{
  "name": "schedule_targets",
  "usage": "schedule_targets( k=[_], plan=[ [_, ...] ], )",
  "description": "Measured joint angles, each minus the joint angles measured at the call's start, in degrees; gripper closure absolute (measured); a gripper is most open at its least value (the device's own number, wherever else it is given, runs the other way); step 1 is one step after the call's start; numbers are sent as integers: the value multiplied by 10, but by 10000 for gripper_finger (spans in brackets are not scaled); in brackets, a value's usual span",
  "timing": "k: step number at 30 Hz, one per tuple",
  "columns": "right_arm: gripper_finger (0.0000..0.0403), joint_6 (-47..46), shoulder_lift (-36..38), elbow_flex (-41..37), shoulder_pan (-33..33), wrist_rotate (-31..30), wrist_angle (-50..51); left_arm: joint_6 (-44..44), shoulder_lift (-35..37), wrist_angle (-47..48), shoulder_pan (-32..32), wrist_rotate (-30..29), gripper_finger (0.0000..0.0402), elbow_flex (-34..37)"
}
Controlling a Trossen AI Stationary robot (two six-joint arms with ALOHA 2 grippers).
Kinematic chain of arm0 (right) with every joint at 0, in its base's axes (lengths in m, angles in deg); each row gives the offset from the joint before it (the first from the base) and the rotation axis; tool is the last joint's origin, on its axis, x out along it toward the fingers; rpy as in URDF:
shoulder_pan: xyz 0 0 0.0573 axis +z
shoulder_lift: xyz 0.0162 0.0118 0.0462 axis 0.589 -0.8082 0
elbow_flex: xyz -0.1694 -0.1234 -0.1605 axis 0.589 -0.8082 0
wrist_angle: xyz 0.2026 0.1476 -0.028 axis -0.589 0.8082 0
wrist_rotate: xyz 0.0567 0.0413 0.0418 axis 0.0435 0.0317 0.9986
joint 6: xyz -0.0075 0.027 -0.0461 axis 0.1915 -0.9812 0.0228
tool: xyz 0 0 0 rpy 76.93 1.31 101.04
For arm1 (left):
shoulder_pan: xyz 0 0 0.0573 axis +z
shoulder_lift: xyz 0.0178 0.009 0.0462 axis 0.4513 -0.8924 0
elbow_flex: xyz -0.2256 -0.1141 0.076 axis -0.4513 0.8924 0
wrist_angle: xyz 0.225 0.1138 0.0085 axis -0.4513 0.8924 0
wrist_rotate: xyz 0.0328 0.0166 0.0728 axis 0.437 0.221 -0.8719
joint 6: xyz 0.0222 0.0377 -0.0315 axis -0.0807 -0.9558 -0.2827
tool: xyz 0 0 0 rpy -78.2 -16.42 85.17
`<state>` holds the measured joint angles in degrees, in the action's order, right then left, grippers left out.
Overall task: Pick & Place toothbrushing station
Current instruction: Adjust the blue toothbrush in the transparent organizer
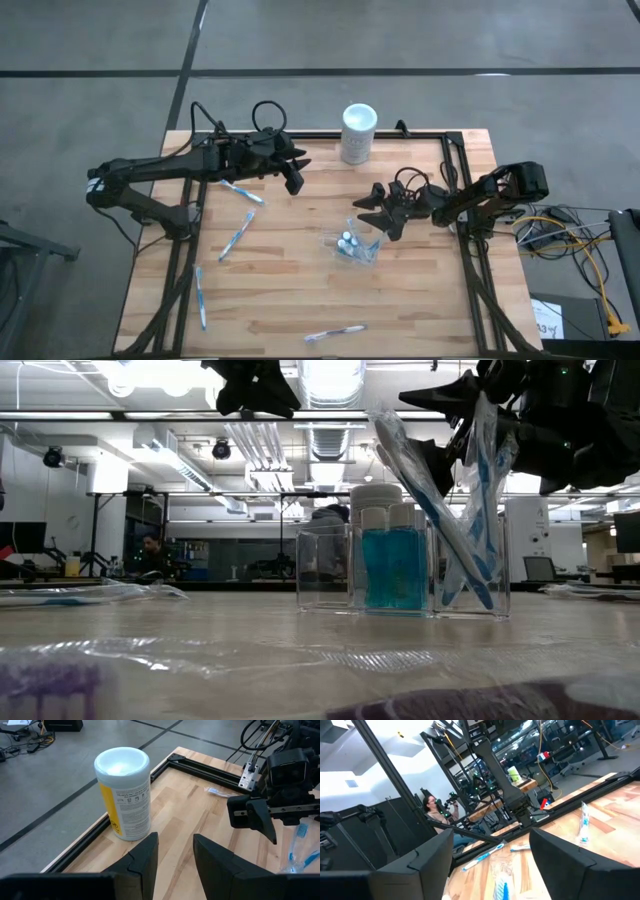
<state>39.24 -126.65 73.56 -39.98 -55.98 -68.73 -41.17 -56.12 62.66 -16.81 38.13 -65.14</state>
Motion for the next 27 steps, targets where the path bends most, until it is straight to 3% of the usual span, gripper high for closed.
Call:
schedule_targets(
  k=[10,27],
  plan=[
    [194,0,0,0,0,-1,0,0,0,0,0,0,273,0],
    [197,-11,0,0,-1,-1,-6,0,0,0,0,0,273,0]
  ],
)
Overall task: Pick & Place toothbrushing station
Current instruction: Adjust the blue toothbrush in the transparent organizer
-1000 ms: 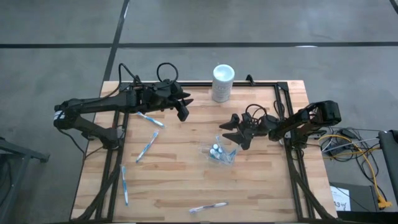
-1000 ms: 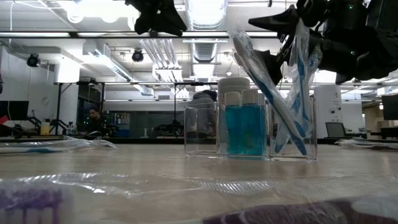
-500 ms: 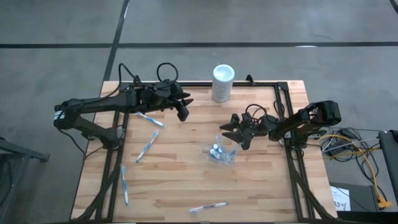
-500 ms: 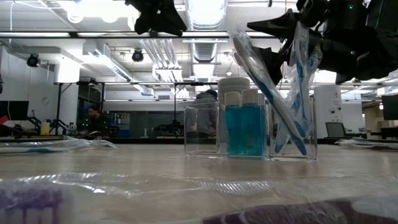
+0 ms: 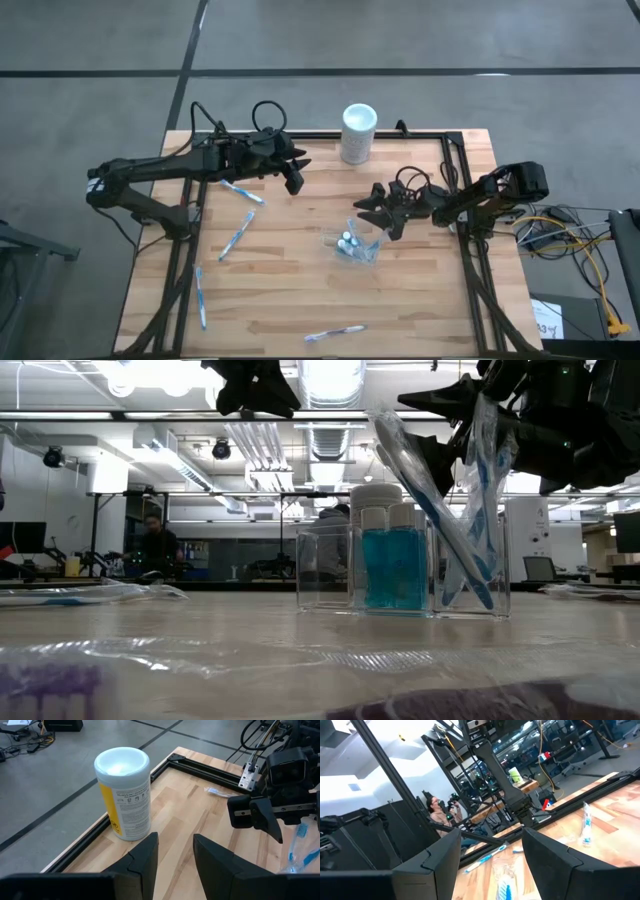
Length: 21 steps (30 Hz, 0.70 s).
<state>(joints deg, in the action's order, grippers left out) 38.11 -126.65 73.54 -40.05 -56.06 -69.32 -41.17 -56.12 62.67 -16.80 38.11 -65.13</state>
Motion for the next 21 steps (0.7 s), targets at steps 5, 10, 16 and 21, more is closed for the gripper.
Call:
schedule_targets(
  k=[5,10,16,21],
  plan=[
    [197,10,0,0,0,0,18,0,0,0,0,0,273,0],
    [197,33,0,0,0,0,20,0,0,0,0,0,273,0],
    [200,36,0,1,0,0,22,0,0,0,0,0,273,0],
    [227,37,0,1,0,0,21,0,0,0,0,0,273,0]
  ],
)
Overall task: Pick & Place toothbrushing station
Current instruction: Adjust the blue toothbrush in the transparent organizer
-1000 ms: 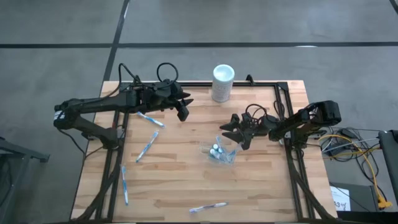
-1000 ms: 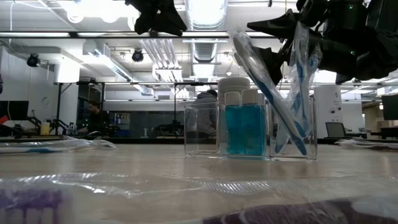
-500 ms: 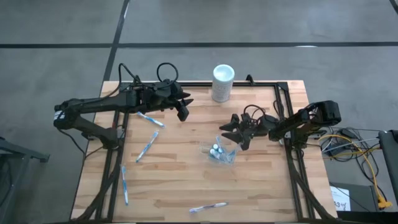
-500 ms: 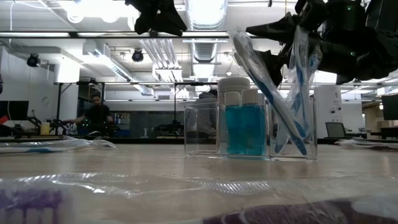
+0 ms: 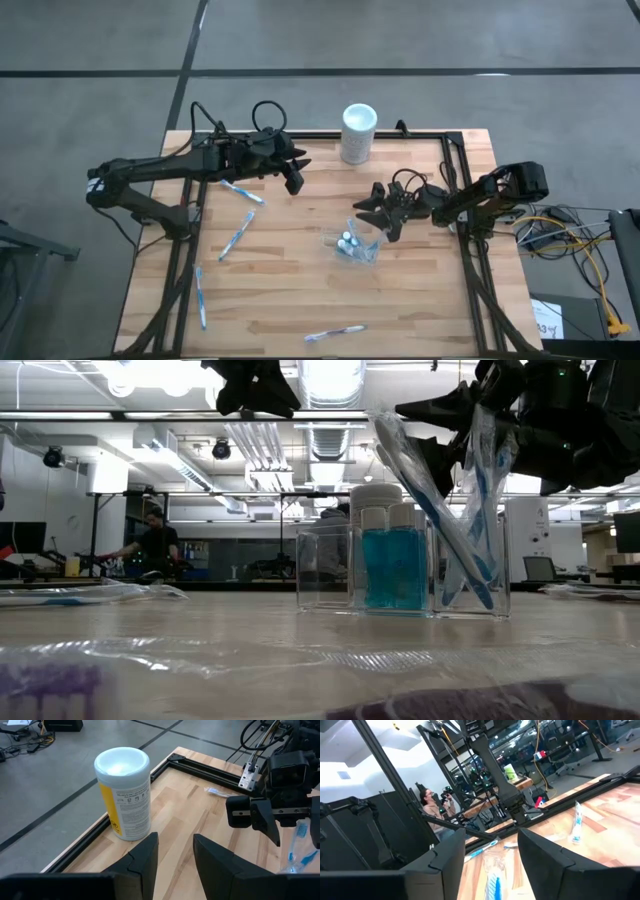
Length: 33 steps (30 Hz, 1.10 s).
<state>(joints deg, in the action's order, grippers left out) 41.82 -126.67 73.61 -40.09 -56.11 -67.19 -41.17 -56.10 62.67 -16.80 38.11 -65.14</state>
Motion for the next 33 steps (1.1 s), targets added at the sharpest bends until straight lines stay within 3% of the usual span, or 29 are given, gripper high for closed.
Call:
schedule_targets(
  k=[20,33],
  plan=[
    [252,-12,0,2,0,-28,4,0,0,0,0,0,273,0],
    [237,-6,0,5,0,-30,-15,0,0,0,0,0,273,0]
  ],
)
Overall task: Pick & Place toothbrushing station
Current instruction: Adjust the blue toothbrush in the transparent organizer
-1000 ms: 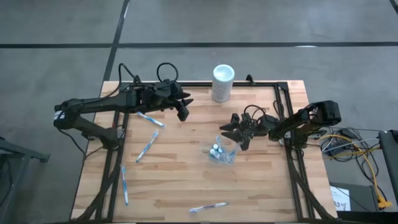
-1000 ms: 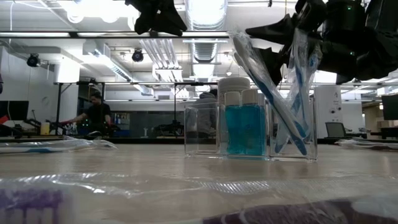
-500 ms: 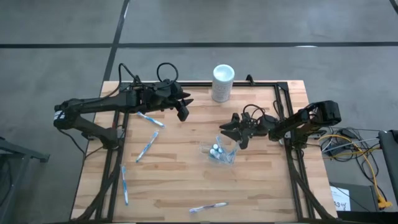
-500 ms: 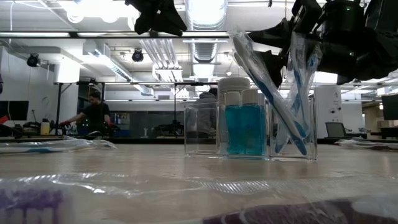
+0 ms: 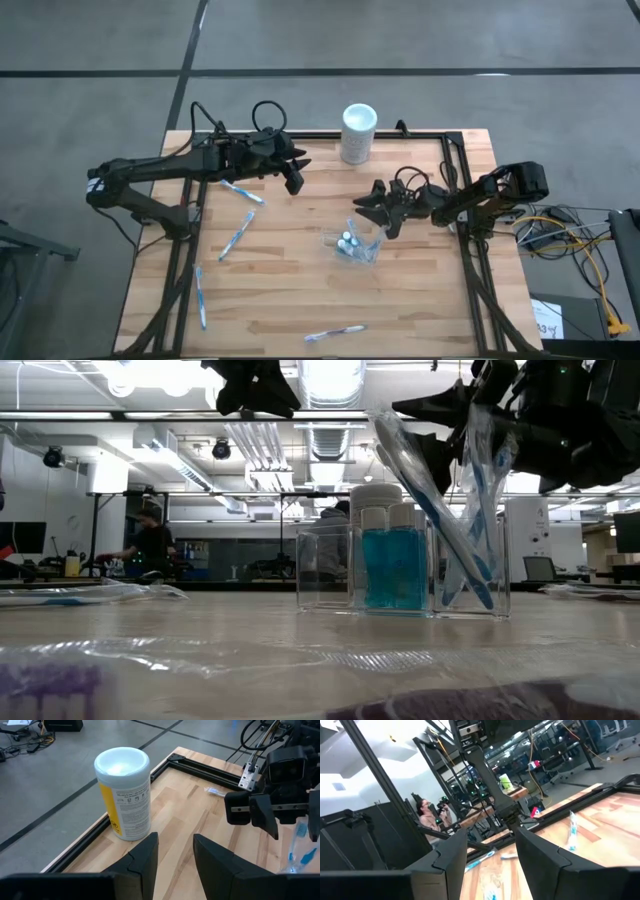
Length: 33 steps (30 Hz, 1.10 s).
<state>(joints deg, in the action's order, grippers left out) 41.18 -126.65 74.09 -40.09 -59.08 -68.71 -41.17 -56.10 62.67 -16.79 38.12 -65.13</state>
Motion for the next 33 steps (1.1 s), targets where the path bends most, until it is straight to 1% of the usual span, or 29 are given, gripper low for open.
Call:
schedule_targets(
  k=[3,11,20,25,33],
  plan=[
    [242,9,0,-1,0,0,0,0,0,0,0,0,273,0],
    [285,10,0,-1,0,0,20,0,0,0,0,0,273,0],
    [330,11,0,-1,0,0,13,0,0,0,0,0,273,0],
    [339,11,0,-1,0,0,-10,0,0,0,0,0,273,0],
    [339,9,0,-1,0,0,-19,0,0,0,0,0,273,0]
  ],
)
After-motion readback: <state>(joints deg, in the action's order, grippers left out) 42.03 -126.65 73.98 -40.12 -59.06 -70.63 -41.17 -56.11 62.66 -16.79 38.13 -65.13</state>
